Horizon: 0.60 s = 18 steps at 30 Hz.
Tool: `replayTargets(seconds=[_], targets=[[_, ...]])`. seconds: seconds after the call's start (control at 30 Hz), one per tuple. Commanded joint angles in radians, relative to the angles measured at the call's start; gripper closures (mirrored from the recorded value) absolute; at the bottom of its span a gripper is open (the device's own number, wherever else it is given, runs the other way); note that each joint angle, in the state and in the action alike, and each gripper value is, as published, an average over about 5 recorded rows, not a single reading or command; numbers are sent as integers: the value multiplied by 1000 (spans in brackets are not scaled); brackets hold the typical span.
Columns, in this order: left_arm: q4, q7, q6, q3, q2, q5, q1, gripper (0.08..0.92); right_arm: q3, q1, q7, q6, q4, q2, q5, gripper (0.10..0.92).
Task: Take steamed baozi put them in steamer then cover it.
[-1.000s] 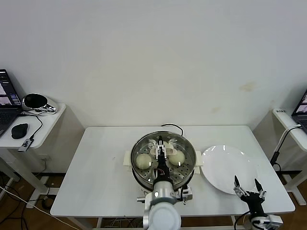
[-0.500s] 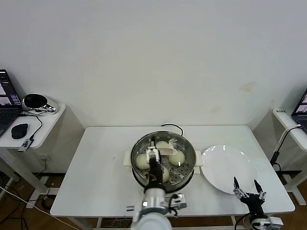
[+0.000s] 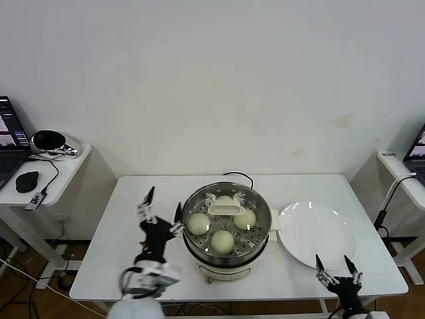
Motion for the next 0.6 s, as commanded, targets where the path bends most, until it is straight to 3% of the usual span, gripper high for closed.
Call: replayTargets(seconds=[0.03,0.3,0.6], targets=[[85,-72,-365,-367,-41,-766,270,177,-111,-138,36,-25,153,-56,-19,203],[129,8,-305,-373,-47,-930,395,177,-125,-136,64,-34,166,-86,-56,203],[102,28,-274,-357,-79,-843,442,177,-123,-154,79,-66,199,-103,-94,203]])
